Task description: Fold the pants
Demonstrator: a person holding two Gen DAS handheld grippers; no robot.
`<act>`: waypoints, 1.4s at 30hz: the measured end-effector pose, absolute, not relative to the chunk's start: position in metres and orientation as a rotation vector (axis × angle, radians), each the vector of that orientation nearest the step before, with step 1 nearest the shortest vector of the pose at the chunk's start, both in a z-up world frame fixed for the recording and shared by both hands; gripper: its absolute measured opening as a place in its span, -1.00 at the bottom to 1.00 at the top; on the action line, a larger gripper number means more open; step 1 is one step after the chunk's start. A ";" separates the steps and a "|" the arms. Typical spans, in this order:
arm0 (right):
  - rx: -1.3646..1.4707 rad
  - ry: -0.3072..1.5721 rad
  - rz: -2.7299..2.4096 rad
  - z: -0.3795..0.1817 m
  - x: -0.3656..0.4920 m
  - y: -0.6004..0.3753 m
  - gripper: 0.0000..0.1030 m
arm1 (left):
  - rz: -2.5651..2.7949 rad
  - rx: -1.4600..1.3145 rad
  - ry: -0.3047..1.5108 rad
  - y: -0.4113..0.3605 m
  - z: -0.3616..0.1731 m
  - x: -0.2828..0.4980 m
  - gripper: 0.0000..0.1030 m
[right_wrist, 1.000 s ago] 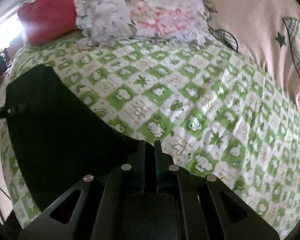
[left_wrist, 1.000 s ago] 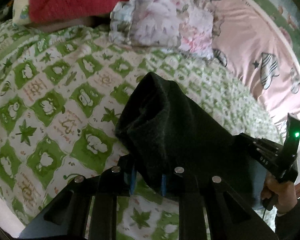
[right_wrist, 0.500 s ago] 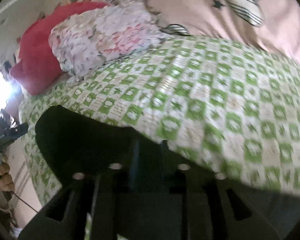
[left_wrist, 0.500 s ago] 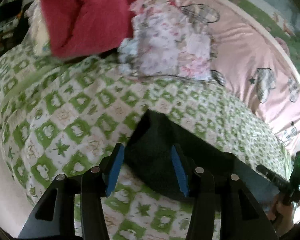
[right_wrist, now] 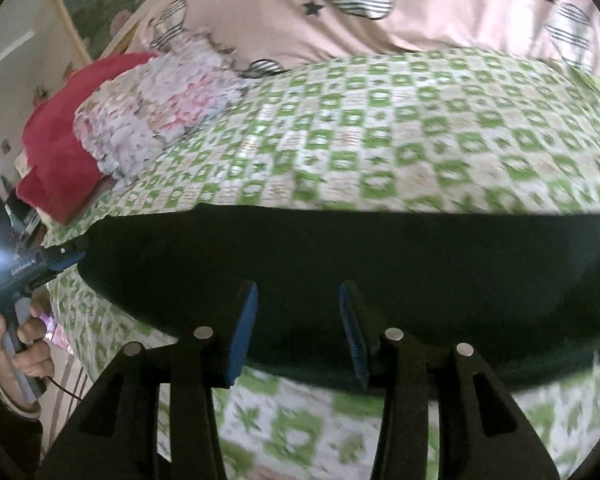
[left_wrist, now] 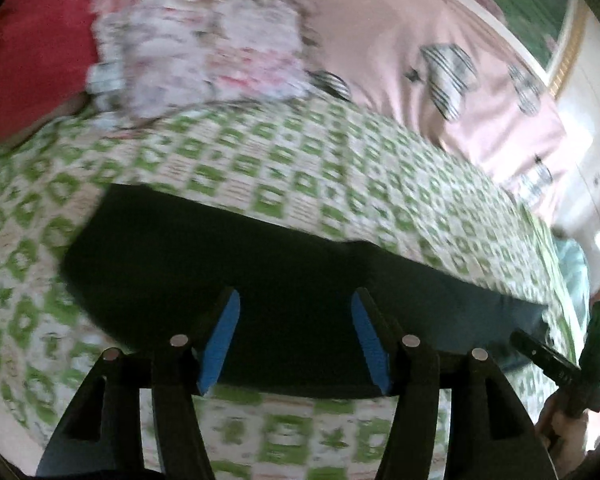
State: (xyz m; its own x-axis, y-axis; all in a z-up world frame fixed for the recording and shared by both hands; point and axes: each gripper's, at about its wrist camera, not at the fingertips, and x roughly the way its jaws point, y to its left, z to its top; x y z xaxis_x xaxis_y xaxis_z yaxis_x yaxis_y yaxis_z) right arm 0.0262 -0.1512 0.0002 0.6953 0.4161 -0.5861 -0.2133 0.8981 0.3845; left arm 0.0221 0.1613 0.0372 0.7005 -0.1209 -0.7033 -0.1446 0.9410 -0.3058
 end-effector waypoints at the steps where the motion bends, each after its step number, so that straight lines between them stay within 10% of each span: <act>1: 0.304 0.724 0.347 -0.002 0.023 -0.156 -0.11 | 0.001 -0.344 0.809 0.153 0.036 0.025 0.15; 38: 0.934 0.608 -0.046 -0.063 -0.031 -0.339 0.17 | -0.619 0.124 1.009 -0.134 0.046 0.148 0.43; 40: 0.942 0.595 -0.041 -0.065 -0.025 -0.340 -0.06 | -0.645 0.160 1.017 -0.148 0.044 0.154 0.43; 42: 0.931 0.607 -0.057 -0.067 -0.021 -0.341 -0.71 | -0.682 0.192 1.034 -0.165 0.040 0.161 0.43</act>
State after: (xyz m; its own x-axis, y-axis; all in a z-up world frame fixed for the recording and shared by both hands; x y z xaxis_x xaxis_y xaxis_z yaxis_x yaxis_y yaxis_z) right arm -0.0214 -0.3409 -0.0666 0.8325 0.2088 -0.5131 0.3003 0.6083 0.7347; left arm 0.1611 -0.1647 0.0395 0.3282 -0.4300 -0.8410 0.6035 0.7804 -0.1635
